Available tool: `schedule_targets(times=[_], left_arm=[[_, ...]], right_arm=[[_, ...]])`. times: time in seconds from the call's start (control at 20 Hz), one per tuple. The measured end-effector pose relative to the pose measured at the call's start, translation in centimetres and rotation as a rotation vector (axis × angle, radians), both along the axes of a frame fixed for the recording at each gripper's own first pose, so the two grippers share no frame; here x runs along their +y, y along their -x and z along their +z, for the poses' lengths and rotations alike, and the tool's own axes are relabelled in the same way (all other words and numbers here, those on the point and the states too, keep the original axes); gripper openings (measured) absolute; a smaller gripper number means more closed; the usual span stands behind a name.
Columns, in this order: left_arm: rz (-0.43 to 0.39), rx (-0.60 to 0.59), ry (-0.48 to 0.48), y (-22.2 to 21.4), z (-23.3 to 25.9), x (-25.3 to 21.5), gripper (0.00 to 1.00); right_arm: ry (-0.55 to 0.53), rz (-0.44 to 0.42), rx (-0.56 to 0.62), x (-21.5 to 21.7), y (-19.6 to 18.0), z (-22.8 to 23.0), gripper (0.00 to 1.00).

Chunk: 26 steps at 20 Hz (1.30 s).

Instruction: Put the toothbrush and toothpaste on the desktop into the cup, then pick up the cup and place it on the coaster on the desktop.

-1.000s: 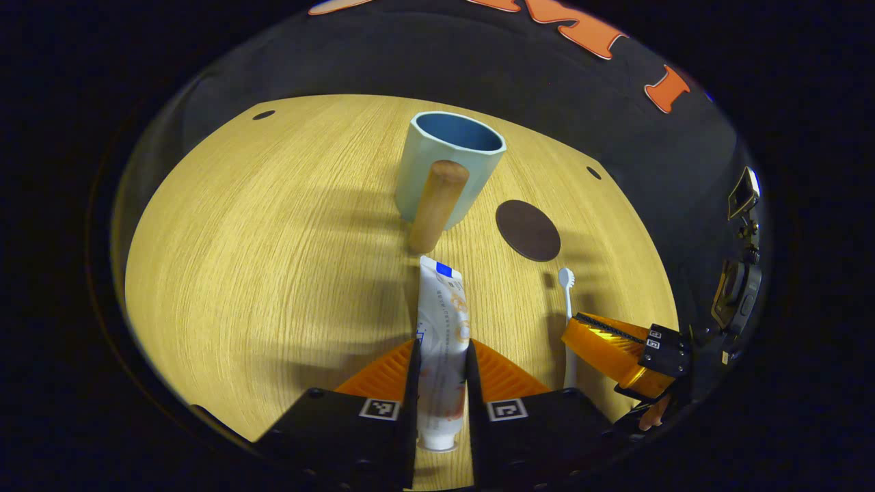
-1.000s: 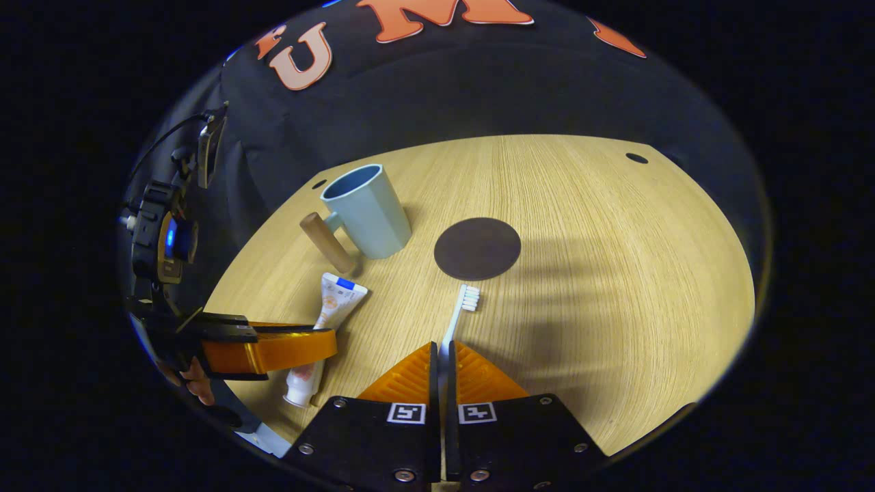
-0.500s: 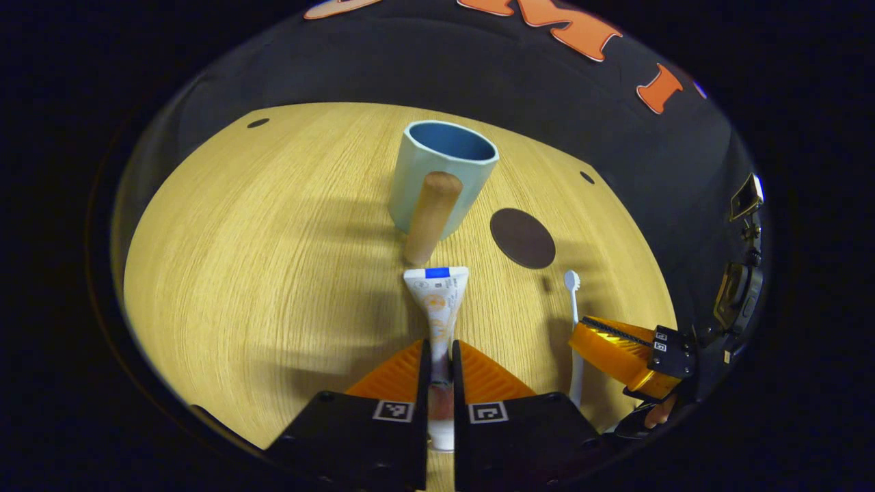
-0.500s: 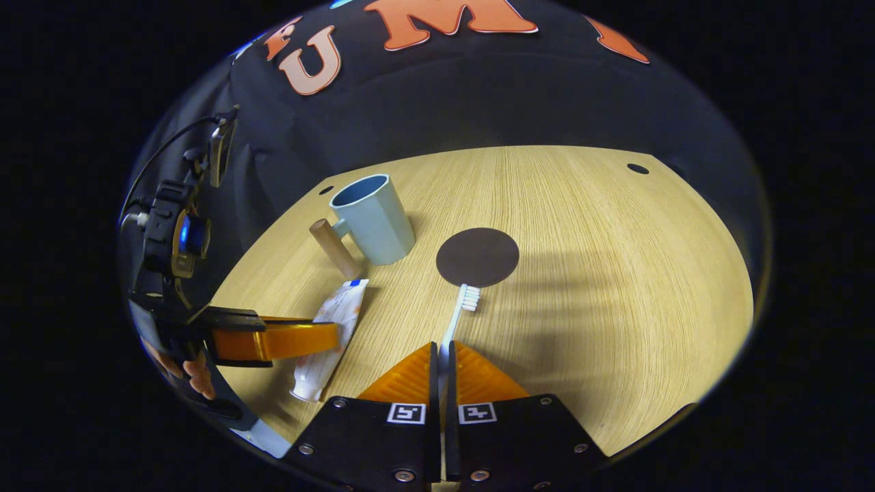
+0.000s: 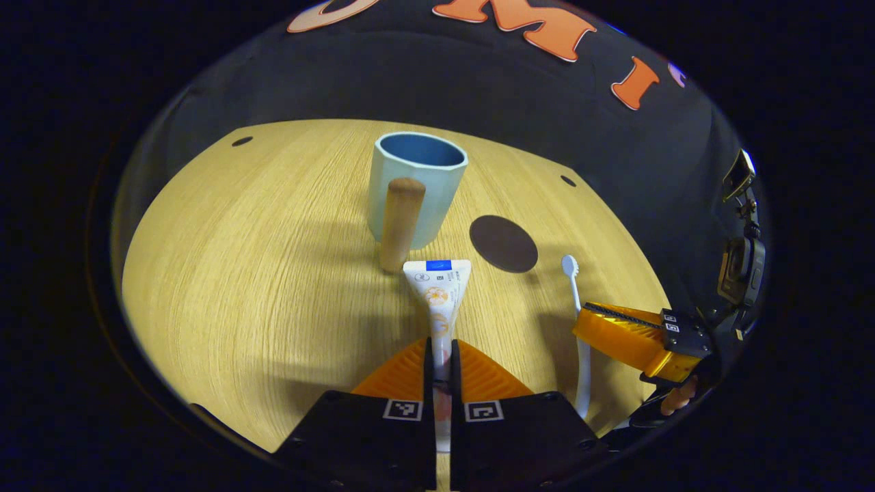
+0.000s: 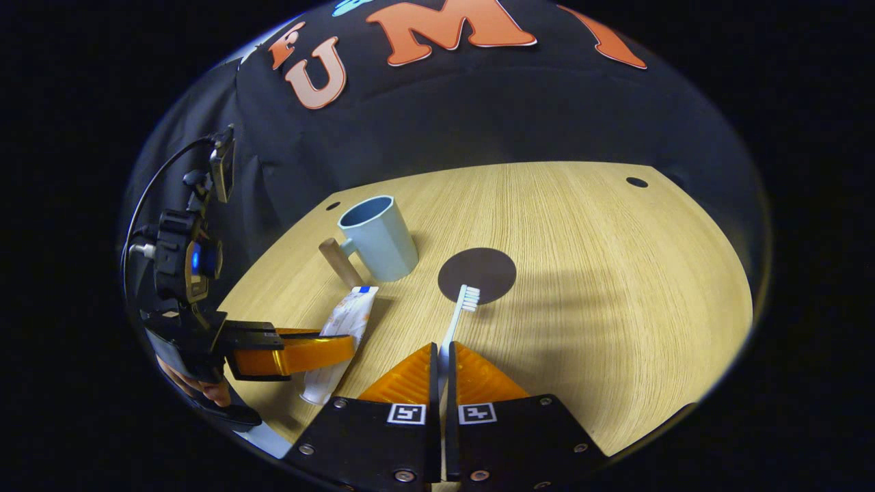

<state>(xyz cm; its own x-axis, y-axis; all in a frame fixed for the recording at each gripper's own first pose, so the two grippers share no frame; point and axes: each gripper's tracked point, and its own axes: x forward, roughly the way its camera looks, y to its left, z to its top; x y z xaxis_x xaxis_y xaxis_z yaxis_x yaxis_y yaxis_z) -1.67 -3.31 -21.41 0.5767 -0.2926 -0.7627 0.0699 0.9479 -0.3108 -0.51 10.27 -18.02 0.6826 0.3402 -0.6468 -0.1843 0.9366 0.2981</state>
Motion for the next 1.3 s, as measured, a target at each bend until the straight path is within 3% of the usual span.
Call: schedule_targets(times=[0.1, 0.7, 1.05, 1.3], left_arm=[[0.007, -0.071, 0.038, -0.3, 1.1, 0.0, 0.08], [0.052, -0.443, 0.061, -1.8, 7.0, 4.7, 0.07], [0.132, -0.586, 0.112, -7.3, 11.6, 6.1, 0.07], [0.191, -0.732, 0.069, -11.7, 14.0, 7.6, 0.07]], right_arm=[[-0.013, -0.013, -0.023, -0.1, -0.3, 0.7, 0.03], [0.009, -0.05, -0.263, -1.9, -4.6, 7.8, 0.03], [0.038, -0.093, -0.414, -2.5, -7.8, 11.8, 0.03], [0.05, -0.098, -0.507, -2.1, -9.8, 13.7, 0.03]])
